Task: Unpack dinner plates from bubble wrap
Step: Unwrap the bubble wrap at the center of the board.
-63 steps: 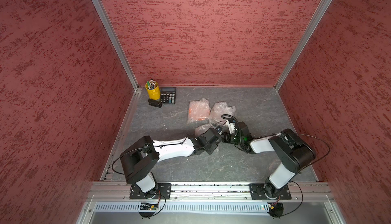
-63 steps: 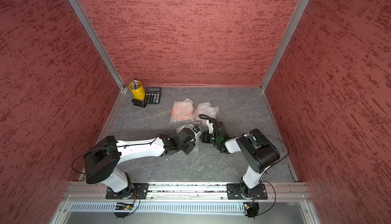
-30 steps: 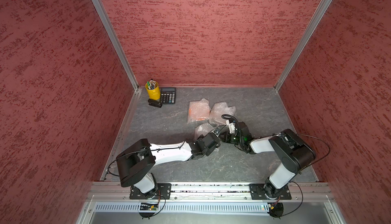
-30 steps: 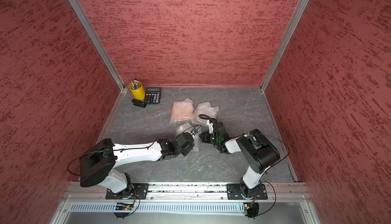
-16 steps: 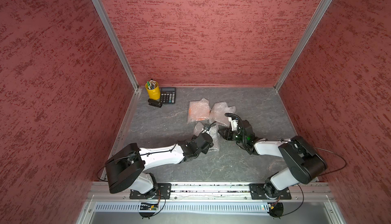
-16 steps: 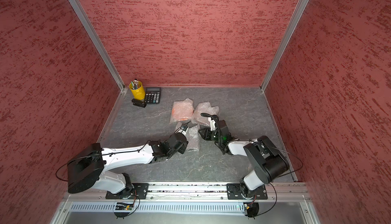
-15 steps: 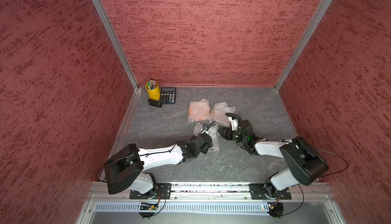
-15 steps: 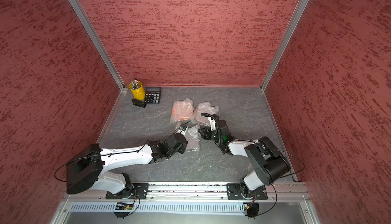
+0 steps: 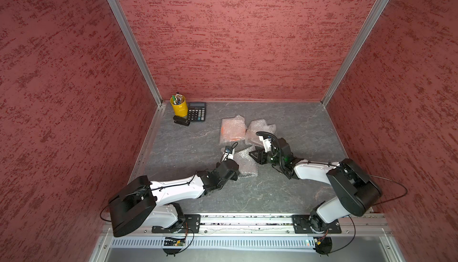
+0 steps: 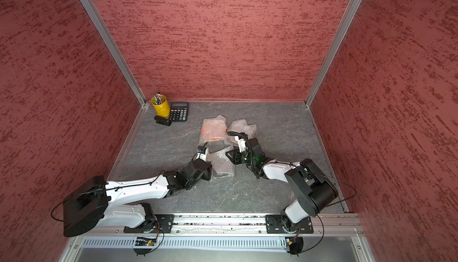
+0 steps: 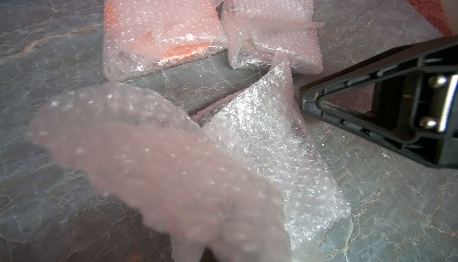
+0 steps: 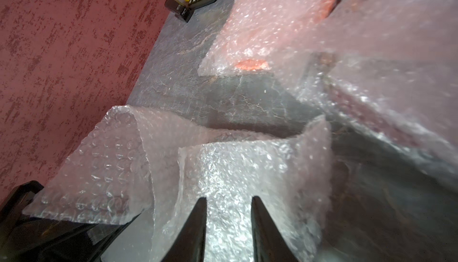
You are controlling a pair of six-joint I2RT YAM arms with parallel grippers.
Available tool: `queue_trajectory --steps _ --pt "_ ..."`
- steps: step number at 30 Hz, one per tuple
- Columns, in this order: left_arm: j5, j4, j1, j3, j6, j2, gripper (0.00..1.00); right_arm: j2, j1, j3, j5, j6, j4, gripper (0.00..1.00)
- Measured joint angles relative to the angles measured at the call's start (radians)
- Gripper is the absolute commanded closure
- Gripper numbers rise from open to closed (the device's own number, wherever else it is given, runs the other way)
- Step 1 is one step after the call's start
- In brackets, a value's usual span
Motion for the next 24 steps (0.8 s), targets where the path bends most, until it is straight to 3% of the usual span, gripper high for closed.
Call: queue_trajectory --steps 3,7,15,24 --pt "0.0 0.001 0.0 -0.018 -0.019 -0.032 0.8 0.036 0.024 0.022 -0.001 -0.006 -0.01 0.68" --pt "-0.01 -0.016 0.002 -0.042 -0.045 -0.099 0.51 0.085 0.056 0.048 -0.001 -0.01 -0.027 0.68" --pt "-0.019 -0.138 0.052 -0.064 -0.084 -0.316 0.49 0.141 0.106 0.097 0.001 -0.021 -0.052 0.68" --pt "0.149 -0.307 0.229 -0.009 -0.038 -0.49 0.45 0.154 0.123 0.121 0.007 -0.035 -0.071 0.67"
